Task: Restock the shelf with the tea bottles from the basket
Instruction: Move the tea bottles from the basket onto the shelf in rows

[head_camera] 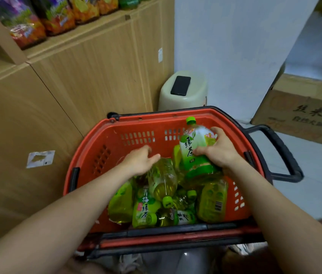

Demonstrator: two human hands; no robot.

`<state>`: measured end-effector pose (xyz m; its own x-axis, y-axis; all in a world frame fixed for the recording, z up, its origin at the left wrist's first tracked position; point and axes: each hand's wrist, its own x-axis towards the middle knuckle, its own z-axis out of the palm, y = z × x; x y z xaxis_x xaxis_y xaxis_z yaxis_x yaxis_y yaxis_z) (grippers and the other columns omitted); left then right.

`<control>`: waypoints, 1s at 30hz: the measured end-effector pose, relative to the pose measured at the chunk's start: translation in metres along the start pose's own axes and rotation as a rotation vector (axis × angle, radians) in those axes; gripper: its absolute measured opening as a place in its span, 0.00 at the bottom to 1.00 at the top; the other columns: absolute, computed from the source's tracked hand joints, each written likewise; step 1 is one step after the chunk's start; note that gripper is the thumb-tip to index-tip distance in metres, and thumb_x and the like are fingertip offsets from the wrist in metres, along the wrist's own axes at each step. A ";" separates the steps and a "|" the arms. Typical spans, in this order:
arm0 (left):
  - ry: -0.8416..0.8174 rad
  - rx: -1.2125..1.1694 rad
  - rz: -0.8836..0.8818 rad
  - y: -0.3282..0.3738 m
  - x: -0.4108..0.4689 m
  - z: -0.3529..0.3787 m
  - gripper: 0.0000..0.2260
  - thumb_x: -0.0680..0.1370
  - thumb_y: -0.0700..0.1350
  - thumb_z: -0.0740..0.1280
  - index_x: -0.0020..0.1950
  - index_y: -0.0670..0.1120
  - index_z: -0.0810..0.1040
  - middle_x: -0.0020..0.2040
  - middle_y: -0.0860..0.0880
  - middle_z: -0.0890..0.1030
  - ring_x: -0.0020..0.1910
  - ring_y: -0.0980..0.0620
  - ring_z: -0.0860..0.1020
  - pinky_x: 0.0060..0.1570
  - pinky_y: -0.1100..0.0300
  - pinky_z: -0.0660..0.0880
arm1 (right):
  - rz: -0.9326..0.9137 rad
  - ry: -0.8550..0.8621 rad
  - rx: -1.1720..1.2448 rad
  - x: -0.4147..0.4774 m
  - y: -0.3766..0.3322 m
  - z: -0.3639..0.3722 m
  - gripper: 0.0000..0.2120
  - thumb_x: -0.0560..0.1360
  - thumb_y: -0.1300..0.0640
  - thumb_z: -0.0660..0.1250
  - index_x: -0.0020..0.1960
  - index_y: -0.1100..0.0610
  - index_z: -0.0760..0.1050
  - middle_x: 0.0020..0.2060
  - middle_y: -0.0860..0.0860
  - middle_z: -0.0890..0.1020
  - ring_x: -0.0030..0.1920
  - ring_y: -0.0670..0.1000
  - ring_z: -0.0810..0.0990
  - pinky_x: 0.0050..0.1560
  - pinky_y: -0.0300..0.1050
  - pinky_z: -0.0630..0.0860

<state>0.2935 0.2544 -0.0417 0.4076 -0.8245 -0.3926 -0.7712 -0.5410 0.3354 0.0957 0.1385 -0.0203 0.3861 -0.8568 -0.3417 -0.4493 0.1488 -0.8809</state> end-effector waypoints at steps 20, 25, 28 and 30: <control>0.232 -0.132 -0.205 -0.009 -0.061 -0.032 0.42 0.63 0.55 0.74 0.72 0.63 0.57 0.62 0.46 0.69 0.61 0.44 0.69 0.57 0.50 0.72 | -0.514 0.078 -0.261 -0.007 -0.047 0.012 0.47 0.55 0.55 0.81 0.69 0.46 0.62 0.59 0.52 0.75 0.59 0.54 0.74 0.58 0.48 0.72; 0.561 -0.155 -0.129 -0.048 -0.162 -0.106 0.39 0.59 0.55 0.75 0.67 0.65 0.65 0.55 0.53 0.68 0.58 0.51 0.69 0.54 0.59 0.69 | -0.689 -0.051 -0.233 -0.042 -0.085 0.041 0.47 0.55 0.54 0.81 0.67 0.40 0.62 0.61 0.48 0.73 0.59 0.51 0.75 0.61 0.53 0.74; 0.792 -0.176 -0.114 -0.071 -0.225 -0.145 0.38 0.55 0.58 0.74 0.65 0.67 0.68 0.54 0.55 0.68 0.55 0.55 0.68 0.52 0.63 0.65 | -0.778 -0.134 -0.155 -0.069 -0.112 0.063 0.45 0.55 0.56 0.82 0.66 0.39 0.64 0.57 0.45 0.76 0.55 0.47 0.78 0.58 0.54 0.77; 0.917 -0.189 -0.157 -0.089 -0.250 -0.167 0.39 0.53 0.59 0.73 0.65 0.67 0.69 0.53 0.54 0.68 0.54 0.54 0.69 0.54 0.62 0.67 | -0.836 -0.187 -0.068 -0.090 -0.133 0.081 0.44 0.56 0.60 0.83 0.65 0.41 0.66 0.55 0.41 0.76 0.53 0.40 0.78 0.57 0.46 0.77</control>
<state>0.3421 0.4814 0.1698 0.7868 -0.5057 0.3538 -0.6160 -0.6079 0.5010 0.1856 0.2358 0.1015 0.7355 -0.5756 0.3573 -0.0032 -0.5303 -0.8478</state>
